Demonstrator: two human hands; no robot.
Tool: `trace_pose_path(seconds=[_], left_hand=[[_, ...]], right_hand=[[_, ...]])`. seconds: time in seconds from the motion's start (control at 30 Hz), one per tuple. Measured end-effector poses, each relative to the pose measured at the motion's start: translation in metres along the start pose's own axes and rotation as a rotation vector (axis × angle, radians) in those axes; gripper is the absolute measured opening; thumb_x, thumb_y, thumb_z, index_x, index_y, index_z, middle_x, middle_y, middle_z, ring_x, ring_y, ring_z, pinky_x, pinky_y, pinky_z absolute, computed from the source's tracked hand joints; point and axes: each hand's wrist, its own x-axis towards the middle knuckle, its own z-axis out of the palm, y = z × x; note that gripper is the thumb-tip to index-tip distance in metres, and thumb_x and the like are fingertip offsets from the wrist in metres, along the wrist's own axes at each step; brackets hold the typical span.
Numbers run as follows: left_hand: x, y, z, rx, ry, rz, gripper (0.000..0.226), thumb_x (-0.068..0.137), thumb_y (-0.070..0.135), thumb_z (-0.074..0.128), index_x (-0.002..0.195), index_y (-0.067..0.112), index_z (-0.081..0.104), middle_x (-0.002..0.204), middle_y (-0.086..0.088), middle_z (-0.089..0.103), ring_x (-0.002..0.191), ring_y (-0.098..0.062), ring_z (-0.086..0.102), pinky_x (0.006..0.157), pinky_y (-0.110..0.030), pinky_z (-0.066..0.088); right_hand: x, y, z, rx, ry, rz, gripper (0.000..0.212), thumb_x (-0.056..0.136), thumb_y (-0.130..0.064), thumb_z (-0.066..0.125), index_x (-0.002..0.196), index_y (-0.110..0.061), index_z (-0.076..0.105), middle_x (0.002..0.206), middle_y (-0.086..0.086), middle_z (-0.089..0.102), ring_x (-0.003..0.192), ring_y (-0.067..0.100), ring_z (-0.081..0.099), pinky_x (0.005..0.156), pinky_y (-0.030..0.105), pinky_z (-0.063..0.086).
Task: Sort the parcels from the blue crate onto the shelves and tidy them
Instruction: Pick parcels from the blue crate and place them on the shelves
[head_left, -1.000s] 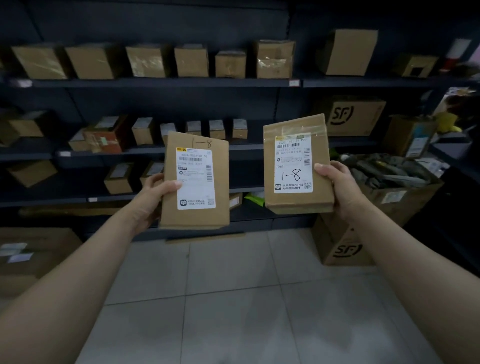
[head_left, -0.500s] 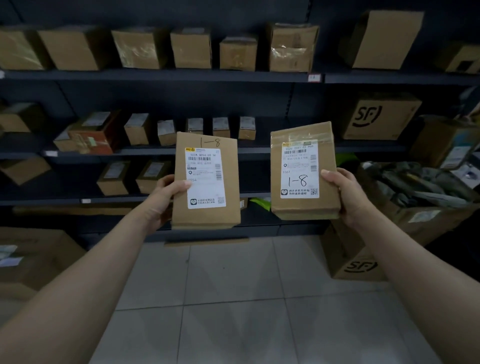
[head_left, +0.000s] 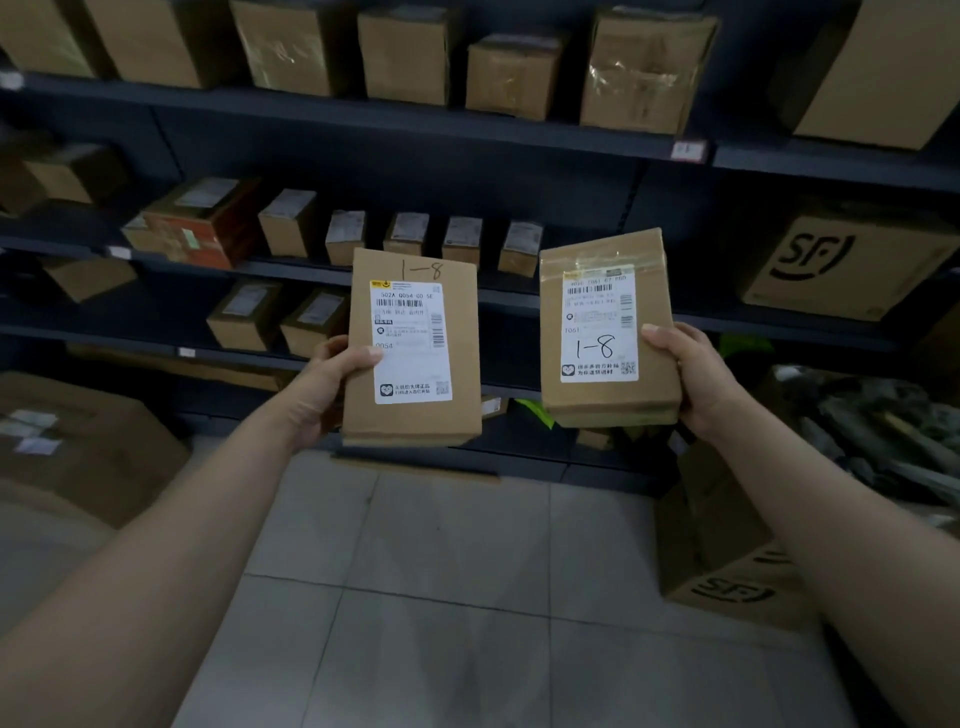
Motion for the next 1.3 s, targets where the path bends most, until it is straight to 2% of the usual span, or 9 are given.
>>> trace_pose_path(seconds=[0.13, 0.27, 0.5, 0.63, 0.77, 0.9, 0.97, 1.17, 1.3], left_hand=[[0.019, -0.013, 0.001, 0.017, 0.047, -0.050, 0.060, 0.081, 0.026, 0.068, 0.129, 0.028, 0.033, 0.118, -0.013, 0.059, 0.107, -0.032, 0.059, 0.089, -0.047, 0.050], [0.048, -0.030, -0.006, 0.037, 0.078, -0.097, 0.057, 0.079, 0.026, 0.070, 0.124, 0.027, 0.035, 0.120, -0.013, 0.059, 0.113, -0.034, 0.056, 0.099, -0.052, 0.044], [0.117, -0.059, -0.008, 0.048, 0.016, -0.179, 0.080, 0.056, 0.034, 0.079, 0.123, 0.024, 0.036, 0.115, -0.012, 0.062, 0.106, -0.032, 0.060, 0.094, -0.051, 0.048], [0.166, -0.080, -0.014, 0.101, 0.016, -0.232, 0.081, 0.059, 0.034, 0.080, 0.125, 0.024, 0.033, 0.109, -0.010, 0.061, 0.102, -0.029, 0.059, 0.092, -0.048, 0.049], [0.214, -0.095, -0.016, 0.161, -0.011, -0.269, 0.061, 0.076, 0.027, 0.073, 0.125, 0.023, 0.037, 0.108, -0.010, 0.061, 0.099, -0.029, 0.059, 0.088, -0.044, 0.049], [0.260, -0.105, -0.012, 0.159, -0.077, -0.293, 0.088, 0.058, 0.035, 0.081, 0.131, 0.024, 0.035, 0.111, -0.009, 0.063, 0.100, -0.027, 0.060, 0.078, -0.040, 0.050], [0.285, -0.110, -0.003, 0.169, -0.110, -0.305, 0.089, 0.062, 0.035, 0.081, 0.135, 0.023, 0.032, 0.111, -0.010, 0.064, 0.099, -0.028, 0.062, 0.075, -0.039, 0.051], [0.365, -0.133, 0.026, 0.156, -0.151, -0.296, 0.088, 0.058, 0.035, 0.081, 0.133, 0.024, 0.037, 0.114, -0.009, 0.065, 0.101, -0.030, 0.064, 0.087, -0.047, 0.051], [0.416, -0.151, 0.047, 0.117, -0.155, -0.299, 0.086, 0.057, 0.035, 0.083, 0.130, 0.027, 0.038, 0.112, -0.011, 0.067, 0.101, -0.033, 0.065, 0.089, -0.053, 0.050]], right_hand=[[0.029, 0.014, -0.004, -0.046, -0.068, 0.041, 0.074, 0.070, -0.039, 0.078, 0.133, -0.019, 0.044, 0.116, 0.008, 0.067, 0.101, 0.027, 0.067, 0.072, 0.043, 0.058], [0.062, 0.040, 0.003, -0.113, -0.087, 0.106, 0.089, 0.055, -0.047, 0.082, 0.133, -0.021, 0.047, 0.117, 0.007, 0.067, 0.102, 0.028, 0.068, 0.084, 0.050, 0.057], [0.124, 0.093, 0.030, -0.161, -0.087, 0.207, 0.100, 0.049, -0.047, 0.085, 0.136, -0.019, 0.045, 0.116, 0.008, 0.068, 0.098, 0.027, 0.070, 0.080, 0.044, 0.058], [0.162, 0.132, 0.044, -0.140, -0.076, 0.319, 0.106, 0.033, -0.051, 0.092, 0.128, -0.022, 0.055, 0.114, 0.012, 0.070, 0.095, 0.032, 0.071, 0.079, 0.052, 0.058], [0.193, 0.164, 0.056, -0.174, -0.076, 0.354, 0.095, 0.037, -0.051, 0.090, 0.124, -0.025, 0.059, 0.108, 0.008, 0.073, 0.092, 0.030, 0.072, 0.079, 0.054, 0.058], [0.233, 0.183, 0.060, -0.194, -0.062, 0.371, 0.105, 0.033, -0.058, 0.090, 0.128, -0.029, 0.057, 0.111, 0.004, 0.072, 0.093, 0.028, 0.072, 0.080, 0.053, 0.057], [0.260, 0.193, 0.059, -0.163, -0.057, 0.393, 0.104, 0.034, -0.056, 0.092, 0.128, -0.029, 0.057, 0.113, 0.005, 0.071, 0.094, 0.030, 0.071, 0.080, 0.055, 0.057], [0.343, 0.224, 0.063, -0.134, -0.057, 0.354, 0.100, 0.040, -0.055, 0.089, 0.128, -0.021, 0.056, 0.114, 0.007, 0.070, 0.099, 0.029, 0.069, 0.085, 0.052, 0.056], [0.395, 0.243, 0.056, -0.082, -0.060, 0.324, 0.083, 0.055, -0.046, 0.083, 0.128, -0.016, 0.056, 0.114, 0.010, 0.070, 0.100, 0.029, 0.069, 0.079, 0.045, 0.057]])
